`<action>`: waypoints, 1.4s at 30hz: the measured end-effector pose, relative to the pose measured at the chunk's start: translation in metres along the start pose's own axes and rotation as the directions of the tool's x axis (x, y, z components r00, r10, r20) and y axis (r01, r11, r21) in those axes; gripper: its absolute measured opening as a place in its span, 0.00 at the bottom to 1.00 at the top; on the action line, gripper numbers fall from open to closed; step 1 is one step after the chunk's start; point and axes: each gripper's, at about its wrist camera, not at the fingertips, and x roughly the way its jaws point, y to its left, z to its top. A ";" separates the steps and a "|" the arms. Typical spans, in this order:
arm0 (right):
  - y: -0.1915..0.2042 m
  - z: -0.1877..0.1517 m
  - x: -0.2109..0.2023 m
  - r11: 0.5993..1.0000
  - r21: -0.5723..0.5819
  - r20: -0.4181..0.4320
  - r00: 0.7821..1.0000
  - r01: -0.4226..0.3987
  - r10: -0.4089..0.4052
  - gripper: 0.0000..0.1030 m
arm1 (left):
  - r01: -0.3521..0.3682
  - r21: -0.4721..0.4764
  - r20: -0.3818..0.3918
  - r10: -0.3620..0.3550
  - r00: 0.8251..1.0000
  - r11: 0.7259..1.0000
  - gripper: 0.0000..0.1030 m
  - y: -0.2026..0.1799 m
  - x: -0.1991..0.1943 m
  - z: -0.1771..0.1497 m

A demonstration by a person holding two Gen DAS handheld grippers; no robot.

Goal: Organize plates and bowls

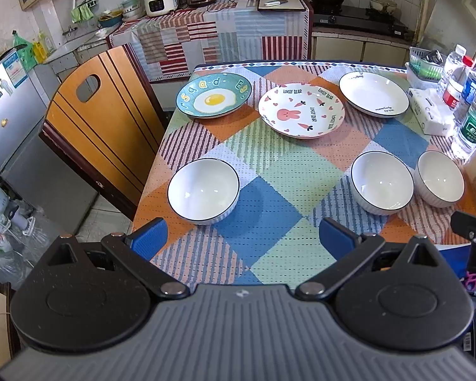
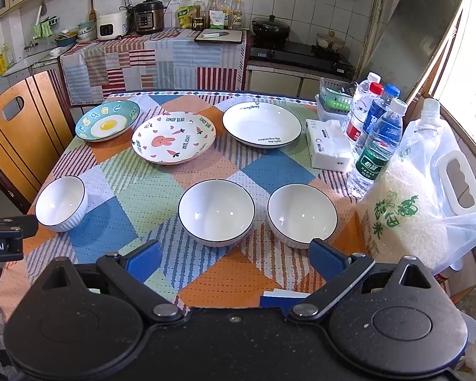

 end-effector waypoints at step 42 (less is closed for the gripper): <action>-0.004 -0.006 0.004 1.000 0.023 -0.009 1.000 0.002 -0.002 0.98 | -0.003 -0.004 -0.011 0.003 1.000 1.000 1.00 0.001 -0.002 -0.005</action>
